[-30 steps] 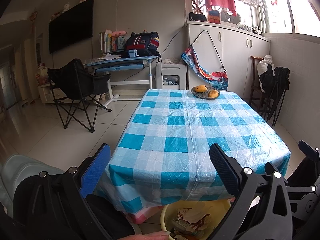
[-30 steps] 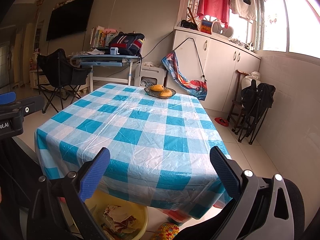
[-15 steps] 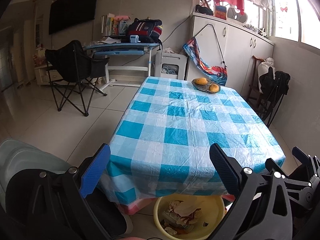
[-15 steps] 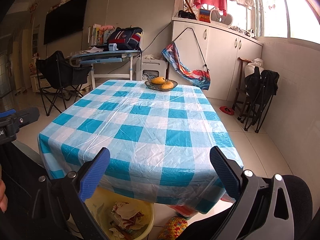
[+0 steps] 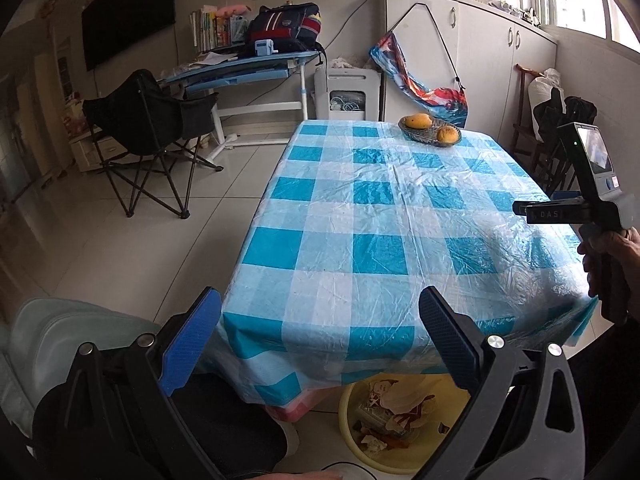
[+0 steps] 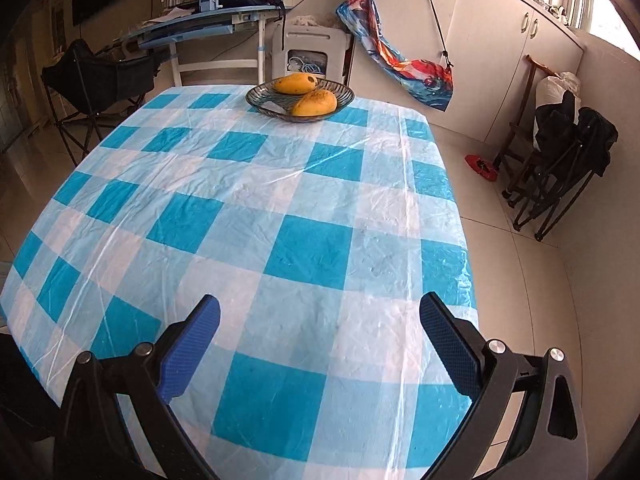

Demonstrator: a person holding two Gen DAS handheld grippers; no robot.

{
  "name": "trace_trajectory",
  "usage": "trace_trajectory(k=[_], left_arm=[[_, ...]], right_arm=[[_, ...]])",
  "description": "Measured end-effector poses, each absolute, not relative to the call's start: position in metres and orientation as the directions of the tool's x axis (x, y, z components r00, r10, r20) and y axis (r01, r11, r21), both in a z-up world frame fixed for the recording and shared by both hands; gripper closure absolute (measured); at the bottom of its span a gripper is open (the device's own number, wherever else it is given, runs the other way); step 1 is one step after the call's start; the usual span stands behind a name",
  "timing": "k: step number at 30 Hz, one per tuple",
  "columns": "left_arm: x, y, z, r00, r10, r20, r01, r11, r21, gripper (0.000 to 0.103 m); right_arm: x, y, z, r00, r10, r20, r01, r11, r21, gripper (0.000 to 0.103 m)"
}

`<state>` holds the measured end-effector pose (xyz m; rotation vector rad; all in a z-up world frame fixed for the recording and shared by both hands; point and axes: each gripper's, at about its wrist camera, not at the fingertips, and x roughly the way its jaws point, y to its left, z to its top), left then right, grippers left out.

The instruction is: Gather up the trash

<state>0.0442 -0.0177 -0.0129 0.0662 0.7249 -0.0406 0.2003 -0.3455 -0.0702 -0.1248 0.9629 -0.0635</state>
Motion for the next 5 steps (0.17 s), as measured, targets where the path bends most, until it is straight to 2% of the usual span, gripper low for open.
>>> trace_trajectory(k=[5], left_arm=[[0.053,-0.011,-0.019,0.722,0.001,-0.692,0.03,0.999,0.032,0.007]], right_arm=[[0.232,-0.364,-0.088,0.529,-0.098,-0.843,-0.005,0.993,-0.118,0.007]])
